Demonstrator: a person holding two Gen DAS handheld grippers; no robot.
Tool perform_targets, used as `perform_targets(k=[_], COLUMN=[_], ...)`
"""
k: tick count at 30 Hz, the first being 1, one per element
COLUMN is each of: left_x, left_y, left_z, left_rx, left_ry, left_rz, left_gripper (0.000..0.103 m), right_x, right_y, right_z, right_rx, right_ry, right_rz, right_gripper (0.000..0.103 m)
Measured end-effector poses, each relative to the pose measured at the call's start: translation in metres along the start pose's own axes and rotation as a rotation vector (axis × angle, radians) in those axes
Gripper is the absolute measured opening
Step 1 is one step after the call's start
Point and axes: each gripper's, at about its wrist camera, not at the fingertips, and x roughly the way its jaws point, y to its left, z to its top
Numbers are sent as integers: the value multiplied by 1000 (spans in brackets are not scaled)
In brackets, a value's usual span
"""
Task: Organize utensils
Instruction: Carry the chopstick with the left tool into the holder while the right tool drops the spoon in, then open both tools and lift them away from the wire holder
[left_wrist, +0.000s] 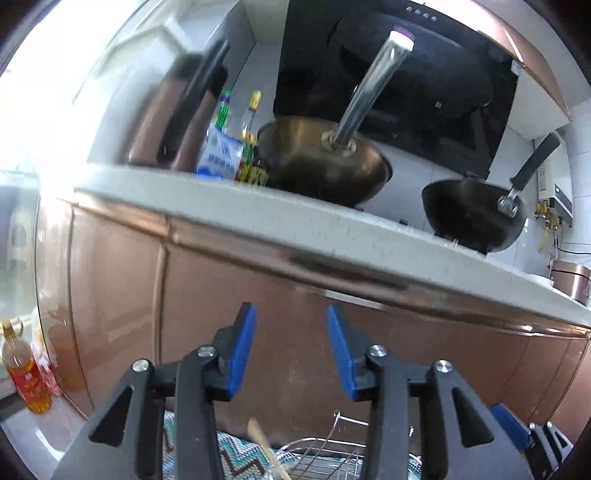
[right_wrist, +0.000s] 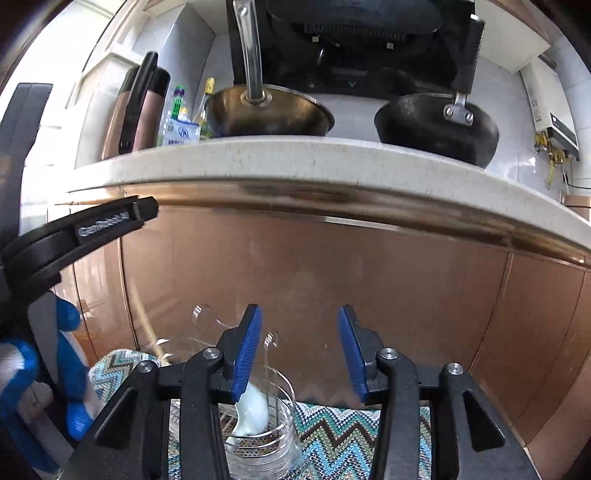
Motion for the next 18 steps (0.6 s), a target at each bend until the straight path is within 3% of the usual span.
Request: perform_targets(k=[7, 18], left_x=[-72, -211], left_y=[14, 38], left_z=[69, 149], left_rx=[38, 82], left_ry=[-85, -202], left_rz=[11, 26], left_gripper=[54, 66], right_x=[-66, -219], right_y=[-7, -9], right_z=[50, 119], right_rx=[7, 15], right_ry=[-81, -276], right_rz=[5, 14], right_gripper=[44, 54])
